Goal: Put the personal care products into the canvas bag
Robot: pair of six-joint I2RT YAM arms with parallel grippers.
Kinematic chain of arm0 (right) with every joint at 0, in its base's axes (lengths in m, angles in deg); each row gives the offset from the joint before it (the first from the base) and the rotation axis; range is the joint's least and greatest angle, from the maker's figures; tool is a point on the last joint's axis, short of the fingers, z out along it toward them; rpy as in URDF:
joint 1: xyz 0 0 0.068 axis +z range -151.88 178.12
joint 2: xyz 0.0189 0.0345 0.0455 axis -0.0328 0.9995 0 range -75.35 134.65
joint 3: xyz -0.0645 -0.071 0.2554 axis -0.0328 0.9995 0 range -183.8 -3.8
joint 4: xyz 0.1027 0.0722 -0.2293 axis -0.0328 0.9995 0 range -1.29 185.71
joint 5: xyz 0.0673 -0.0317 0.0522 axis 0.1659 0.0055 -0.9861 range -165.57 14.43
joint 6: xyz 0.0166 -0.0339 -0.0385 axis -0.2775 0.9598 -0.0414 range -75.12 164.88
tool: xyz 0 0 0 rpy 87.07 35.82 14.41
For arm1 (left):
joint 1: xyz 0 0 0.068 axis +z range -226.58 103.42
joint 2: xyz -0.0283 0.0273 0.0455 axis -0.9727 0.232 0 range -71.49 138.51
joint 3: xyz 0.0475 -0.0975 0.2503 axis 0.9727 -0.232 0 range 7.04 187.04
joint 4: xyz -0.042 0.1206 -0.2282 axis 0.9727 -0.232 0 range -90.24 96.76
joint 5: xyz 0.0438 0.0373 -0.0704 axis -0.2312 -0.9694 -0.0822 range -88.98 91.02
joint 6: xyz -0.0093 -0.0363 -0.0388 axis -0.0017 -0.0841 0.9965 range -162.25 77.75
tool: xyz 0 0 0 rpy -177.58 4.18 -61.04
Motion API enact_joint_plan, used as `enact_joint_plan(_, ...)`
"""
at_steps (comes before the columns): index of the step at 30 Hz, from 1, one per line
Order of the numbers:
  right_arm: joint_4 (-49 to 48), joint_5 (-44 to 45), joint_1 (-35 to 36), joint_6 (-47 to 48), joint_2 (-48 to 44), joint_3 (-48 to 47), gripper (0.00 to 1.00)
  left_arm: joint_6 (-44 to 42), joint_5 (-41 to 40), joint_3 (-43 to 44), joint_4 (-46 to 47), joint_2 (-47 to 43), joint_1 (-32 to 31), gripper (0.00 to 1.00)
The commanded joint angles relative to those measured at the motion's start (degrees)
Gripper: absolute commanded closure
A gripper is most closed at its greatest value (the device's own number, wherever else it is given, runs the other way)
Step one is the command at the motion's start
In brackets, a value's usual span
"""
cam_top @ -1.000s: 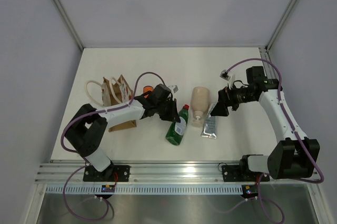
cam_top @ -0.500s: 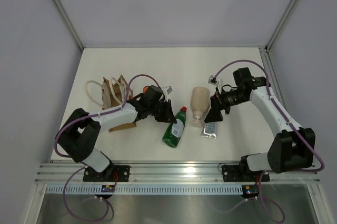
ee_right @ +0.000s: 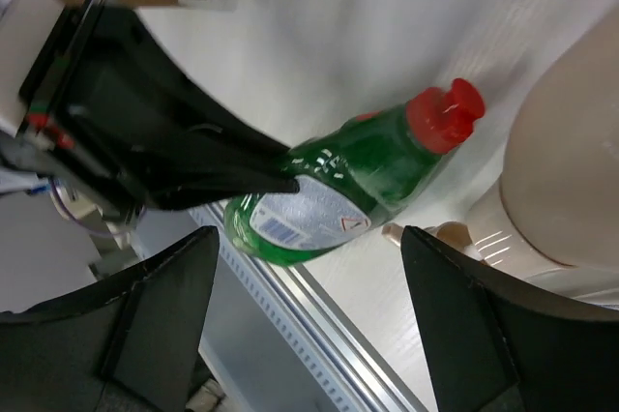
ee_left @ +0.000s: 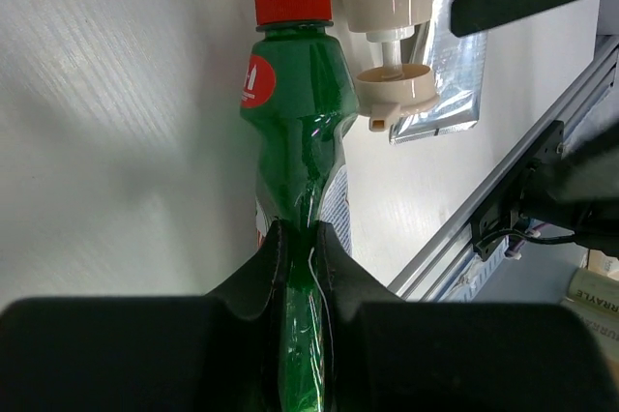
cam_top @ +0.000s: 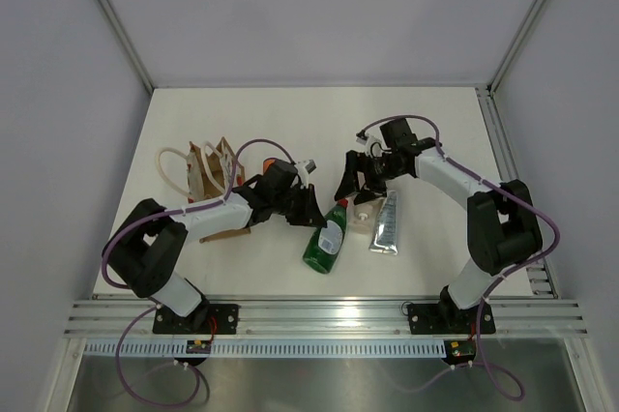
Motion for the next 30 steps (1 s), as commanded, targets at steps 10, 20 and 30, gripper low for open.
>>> enact_joint_plan(10, 0.4, 29.2, 10.4, -16.4, 1.5, -2.5, 0.21, 1.8, -0.2, -1.8, 2.5, -0.4, 0.1, 1.00)
enact_joint_plan(20, -0.3, 27.9, 10.4, -20.7, 4.8, -0.6, 0.25, 2.9, 0.3, -2.4, 5.1, -0.4, 0.1, 1.00)
enact_joint_plan(30, -1.3, 20.7, 10.4, -22.6, 8.9, -0.9, 0.50, 4.0, 0.2, -2.6, 6.6, 0.2, 0.1, 1.00)
